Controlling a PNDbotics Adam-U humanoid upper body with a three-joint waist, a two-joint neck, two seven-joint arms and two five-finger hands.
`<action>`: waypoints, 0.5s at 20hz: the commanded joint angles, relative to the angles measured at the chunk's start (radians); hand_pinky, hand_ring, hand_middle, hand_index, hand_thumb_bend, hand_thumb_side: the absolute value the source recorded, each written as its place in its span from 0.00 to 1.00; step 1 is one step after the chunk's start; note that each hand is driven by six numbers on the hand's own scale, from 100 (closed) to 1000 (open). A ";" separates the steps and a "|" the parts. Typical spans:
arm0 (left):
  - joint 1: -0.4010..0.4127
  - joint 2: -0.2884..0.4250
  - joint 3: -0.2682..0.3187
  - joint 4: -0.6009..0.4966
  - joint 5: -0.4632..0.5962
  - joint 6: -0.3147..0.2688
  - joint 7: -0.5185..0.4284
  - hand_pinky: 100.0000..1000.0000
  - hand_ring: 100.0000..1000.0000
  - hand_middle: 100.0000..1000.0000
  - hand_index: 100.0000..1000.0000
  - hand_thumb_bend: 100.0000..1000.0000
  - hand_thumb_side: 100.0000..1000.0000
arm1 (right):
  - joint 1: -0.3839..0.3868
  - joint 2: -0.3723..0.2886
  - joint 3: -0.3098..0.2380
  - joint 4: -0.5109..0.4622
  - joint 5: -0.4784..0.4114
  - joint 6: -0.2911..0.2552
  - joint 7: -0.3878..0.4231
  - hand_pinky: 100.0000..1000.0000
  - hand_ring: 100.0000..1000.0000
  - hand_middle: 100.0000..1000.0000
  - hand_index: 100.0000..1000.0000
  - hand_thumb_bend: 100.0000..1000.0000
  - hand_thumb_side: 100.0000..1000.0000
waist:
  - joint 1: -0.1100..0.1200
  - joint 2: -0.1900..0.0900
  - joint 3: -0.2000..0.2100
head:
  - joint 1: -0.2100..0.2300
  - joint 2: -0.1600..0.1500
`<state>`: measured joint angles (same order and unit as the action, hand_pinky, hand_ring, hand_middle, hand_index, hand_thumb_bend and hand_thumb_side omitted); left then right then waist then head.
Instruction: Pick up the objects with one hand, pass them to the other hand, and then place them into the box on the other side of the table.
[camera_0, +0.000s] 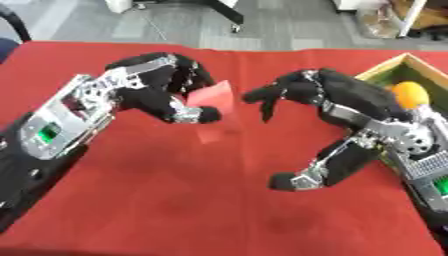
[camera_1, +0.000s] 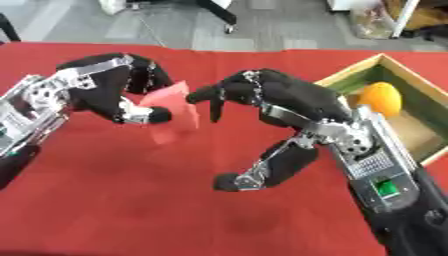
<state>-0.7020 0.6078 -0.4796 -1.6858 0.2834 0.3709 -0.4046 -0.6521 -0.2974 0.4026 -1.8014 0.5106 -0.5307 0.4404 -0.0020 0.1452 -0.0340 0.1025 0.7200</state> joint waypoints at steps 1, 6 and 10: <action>-0.028 -0.001 -0.016 -0.010 0.015 0.010 -0.017 0.61 0.41 0.30 0.40 0.33 0.14 | -0.022 0.005 0.007 0.005 0.060 -0.017 -0.042 0.58 0.47 0.31 0.91 0.56 0.36 | 0.011 -0.027 0.002 | -0.004 0.005; -0.037 -0.019 -0.039 -0.016 0.033 0.025 -0.033 0.62 0.40 0.30 0.40 0.33 0.14 | -0.020 0.013 0.017 0.028 0.132 -0.026 -0.097 0.57 0.45 0.26 0.91 0.56 0.35 | 0.010 -0.027 0.003 | -0.003 0.007; -0.030 -0.017 -0.044 -0.024 0.051 0.033 -0.034 0.62 0.40 0.30 0.40 0.33 0.14 | -0.015 0.013 0.015 0.034 0.199 -0.019 -0.144 0.57 0.44 0.25 0.91 0.52 0.33 | 0.010 -0.027 0.003 | -0.002 0.008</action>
<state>-0.7148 0.5811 -0.5276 -1.6894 0.3250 0.4009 -0.4368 -0.6543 -0.2840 0.4251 -1.7618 0.6902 -0.5512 0.3124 -0.0020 0.1452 -0.0319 0.1008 0.7276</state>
